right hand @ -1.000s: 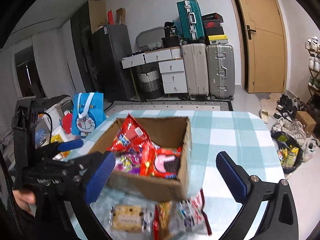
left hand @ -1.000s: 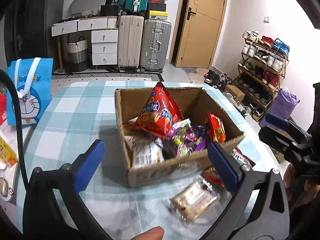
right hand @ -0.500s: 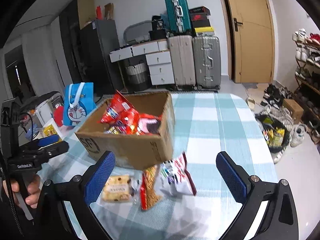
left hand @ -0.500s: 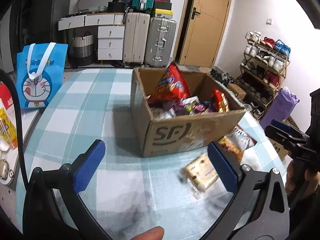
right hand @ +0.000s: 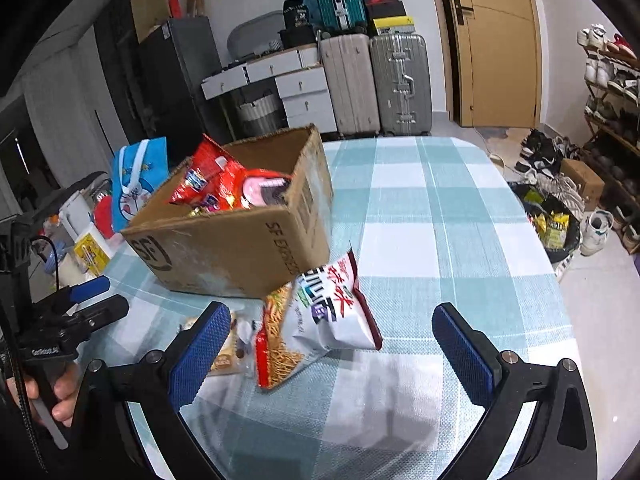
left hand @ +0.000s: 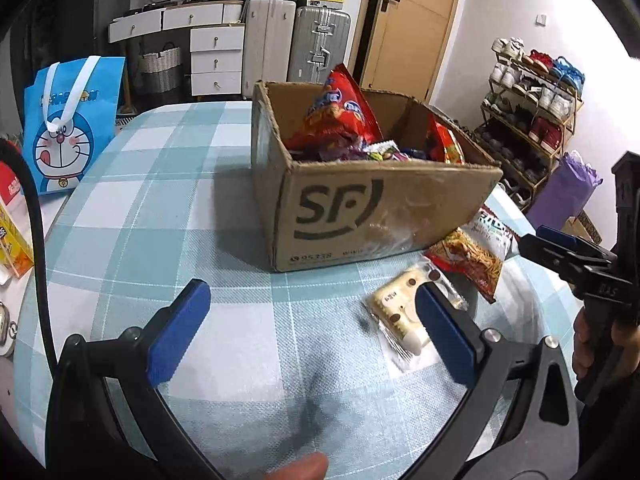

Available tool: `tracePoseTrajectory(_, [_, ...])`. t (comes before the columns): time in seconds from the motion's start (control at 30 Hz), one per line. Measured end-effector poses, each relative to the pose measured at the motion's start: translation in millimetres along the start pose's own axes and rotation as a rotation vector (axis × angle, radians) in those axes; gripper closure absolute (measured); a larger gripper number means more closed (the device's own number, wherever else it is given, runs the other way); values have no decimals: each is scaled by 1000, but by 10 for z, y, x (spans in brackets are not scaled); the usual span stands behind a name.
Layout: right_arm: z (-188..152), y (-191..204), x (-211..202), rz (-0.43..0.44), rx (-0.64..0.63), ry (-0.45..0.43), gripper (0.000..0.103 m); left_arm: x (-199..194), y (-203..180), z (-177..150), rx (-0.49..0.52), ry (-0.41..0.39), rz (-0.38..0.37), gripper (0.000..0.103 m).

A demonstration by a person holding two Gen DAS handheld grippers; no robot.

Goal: Organize snacks
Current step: 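Grasp the white noodle snack bag with the right gripper and lift it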

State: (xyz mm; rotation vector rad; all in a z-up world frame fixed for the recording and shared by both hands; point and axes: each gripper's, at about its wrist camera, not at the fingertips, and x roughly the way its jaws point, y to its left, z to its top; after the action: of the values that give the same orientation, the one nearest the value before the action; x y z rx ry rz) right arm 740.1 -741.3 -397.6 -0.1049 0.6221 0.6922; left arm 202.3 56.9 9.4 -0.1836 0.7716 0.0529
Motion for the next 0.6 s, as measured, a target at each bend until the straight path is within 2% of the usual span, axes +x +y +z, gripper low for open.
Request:
tracePoseTrajectory(0.43, [-71,-90,406,21,53,91,1,176,-109,-126,45,49,-11,1])
tracePoseTrajectory(0.6, [-48,-39,532,53,40,121,10,227,-124,-153,48,62,-16,1])
